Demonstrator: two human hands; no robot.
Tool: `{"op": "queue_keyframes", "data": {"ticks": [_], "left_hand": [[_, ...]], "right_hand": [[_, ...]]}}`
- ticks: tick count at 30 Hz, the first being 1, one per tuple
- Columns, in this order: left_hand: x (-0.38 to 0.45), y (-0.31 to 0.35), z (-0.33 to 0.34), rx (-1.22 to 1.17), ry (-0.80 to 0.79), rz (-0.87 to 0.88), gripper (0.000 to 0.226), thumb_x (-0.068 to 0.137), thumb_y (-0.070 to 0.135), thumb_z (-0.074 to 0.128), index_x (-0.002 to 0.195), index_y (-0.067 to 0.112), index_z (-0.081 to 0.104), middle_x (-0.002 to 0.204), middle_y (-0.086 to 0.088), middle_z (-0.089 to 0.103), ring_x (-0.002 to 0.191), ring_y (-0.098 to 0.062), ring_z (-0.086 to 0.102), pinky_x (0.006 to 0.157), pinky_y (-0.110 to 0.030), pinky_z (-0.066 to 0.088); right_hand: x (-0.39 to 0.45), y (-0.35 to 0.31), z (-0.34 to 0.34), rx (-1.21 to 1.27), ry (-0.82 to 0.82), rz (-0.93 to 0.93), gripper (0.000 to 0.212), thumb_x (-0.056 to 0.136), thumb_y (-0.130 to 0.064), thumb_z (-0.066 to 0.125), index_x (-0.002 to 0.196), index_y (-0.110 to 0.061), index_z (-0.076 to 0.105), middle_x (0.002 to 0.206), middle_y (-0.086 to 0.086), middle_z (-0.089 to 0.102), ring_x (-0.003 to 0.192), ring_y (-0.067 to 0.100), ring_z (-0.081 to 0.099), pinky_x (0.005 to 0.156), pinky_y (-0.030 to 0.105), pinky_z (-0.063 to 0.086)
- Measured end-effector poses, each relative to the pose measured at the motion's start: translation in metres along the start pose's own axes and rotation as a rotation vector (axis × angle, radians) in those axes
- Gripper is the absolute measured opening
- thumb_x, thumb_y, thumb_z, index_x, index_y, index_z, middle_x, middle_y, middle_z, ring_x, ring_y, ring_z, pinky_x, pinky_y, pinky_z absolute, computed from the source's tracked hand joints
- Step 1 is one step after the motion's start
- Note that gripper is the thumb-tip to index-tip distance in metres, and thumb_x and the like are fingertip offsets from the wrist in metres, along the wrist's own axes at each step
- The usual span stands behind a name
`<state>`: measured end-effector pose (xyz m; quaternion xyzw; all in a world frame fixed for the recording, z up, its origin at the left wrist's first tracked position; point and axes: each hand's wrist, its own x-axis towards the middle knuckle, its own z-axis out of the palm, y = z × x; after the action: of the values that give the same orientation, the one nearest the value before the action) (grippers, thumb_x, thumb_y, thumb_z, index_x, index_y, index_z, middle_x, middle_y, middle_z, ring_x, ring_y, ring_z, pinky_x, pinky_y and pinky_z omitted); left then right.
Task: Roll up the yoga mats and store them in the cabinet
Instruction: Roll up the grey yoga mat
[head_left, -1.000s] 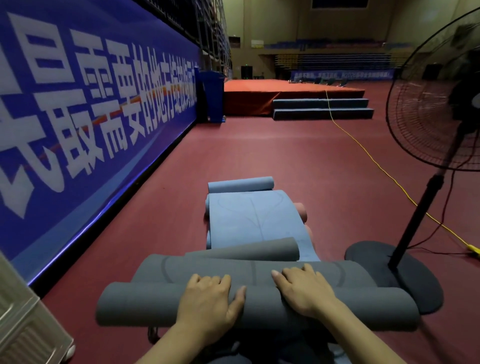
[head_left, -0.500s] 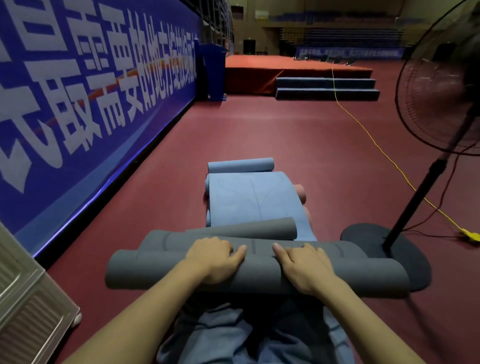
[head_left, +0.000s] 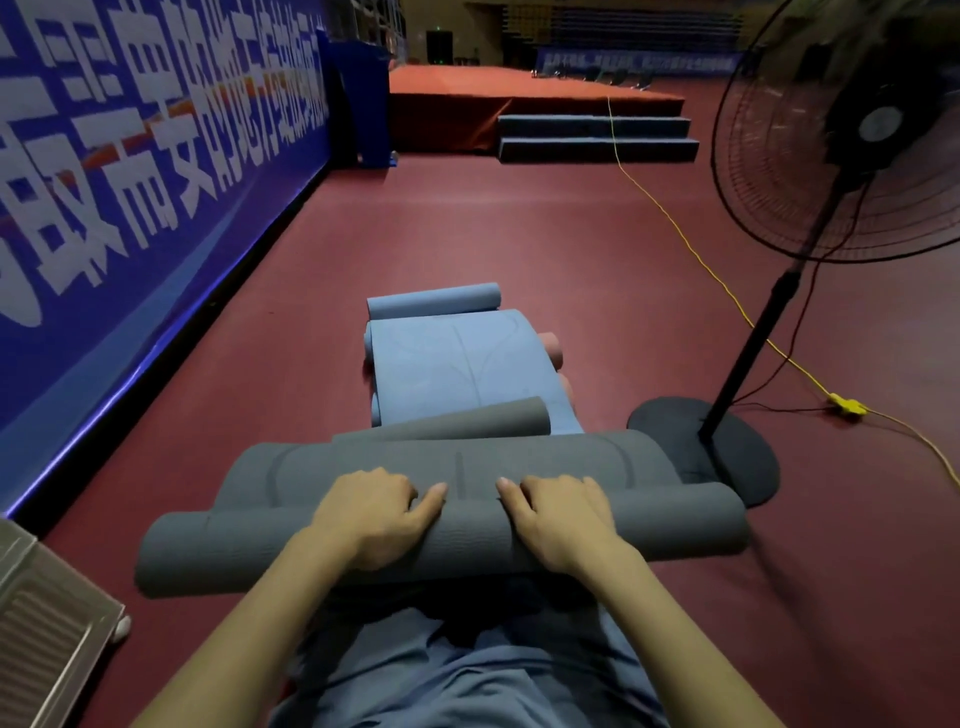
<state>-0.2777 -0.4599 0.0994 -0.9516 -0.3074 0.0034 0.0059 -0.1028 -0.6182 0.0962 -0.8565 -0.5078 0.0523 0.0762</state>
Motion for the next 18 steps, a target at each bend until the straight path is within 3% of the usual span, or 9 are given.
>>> {"op": "queue_keyframes", "data": {"ticks": [4, 8, 12, 18], "left_hand": [[-0.021, 0.008, -0.002, -0.027, -0.035, -0.003, 0.077, 0.100, 0.068, 0.019, 0.070, 0.010, 0.060, 0.063, -0.003, 0.054, 0.064, -0.027, 0.051, 0.062, -0.039, 0.035], [-0.034, 0.015, 0.000, 0.005, 0.044, -0.022, 0.073, 0.100, 0.067, 0.021, 0.070, 0.012, 0.059, 0.063, -0.005, 0.056, 0.062, -0.027, 0.051, 0.059, -0.038, 0.037], [-0.034, 0.016, 0.004, 0.028, 0.070, -0.048, 0.068, 0.100, 0.069, 0.021, 0.080, 0.018, 0.061, 0.081, -0.006, 0.069, 0.082, -0.029, 0.066, 0.065, -0.038, 0.041], [-0.019, 0.004, 0.009, -0.045, 0.059, -0.048, 0.067, 0.098, 0.070, 0.023, 0.080, 0.017, 0.060, 0.085, -0.006, 0.071, 0.087, -0.030, 0.066, 0.068, -0.039, 0.042]], "right_hand": [[-0.022, 0.001, 0.000, 0.016, -0.037, -0.010, 0.062, 0.105, -0.060, 0.015, 0.097, -0.023, 0.065, 0.105, 0.007, 0.072, 0.105, 0.032, 0.061, 0.091, 0.044, 0.035], [-0.038, 0.005, 0.014, 0.001, 0.091, -0.023, 0.066, 0.095, -0.066, 0.003, 0.092, -0.028, 0.057, 0.094, -0.002, 0.069, 0.095, 0.026, 0.059, 0.084, 0.042, 0.037], [-0.038, 0.010, 0.035, 0.060, 0.302, -0.005, 0.045, 0.100, -0.060, 0.029, 0.088, -0.024, 0.053, 0.086, -0.003, 0.057, 0.087, 0.024, 0.052, 0.077, 0.041, 0.038], [-0.034, 0.005, 0.036, 0.124, 0.414, 0.037, 0.037, 0.099, -0.058, 0.039, 0.084, -0.025, 0.049, 0.085, -0.006, 0.055, 0.086, 0.023, 0.046, 0.075, 0.040, 0.034]]}}
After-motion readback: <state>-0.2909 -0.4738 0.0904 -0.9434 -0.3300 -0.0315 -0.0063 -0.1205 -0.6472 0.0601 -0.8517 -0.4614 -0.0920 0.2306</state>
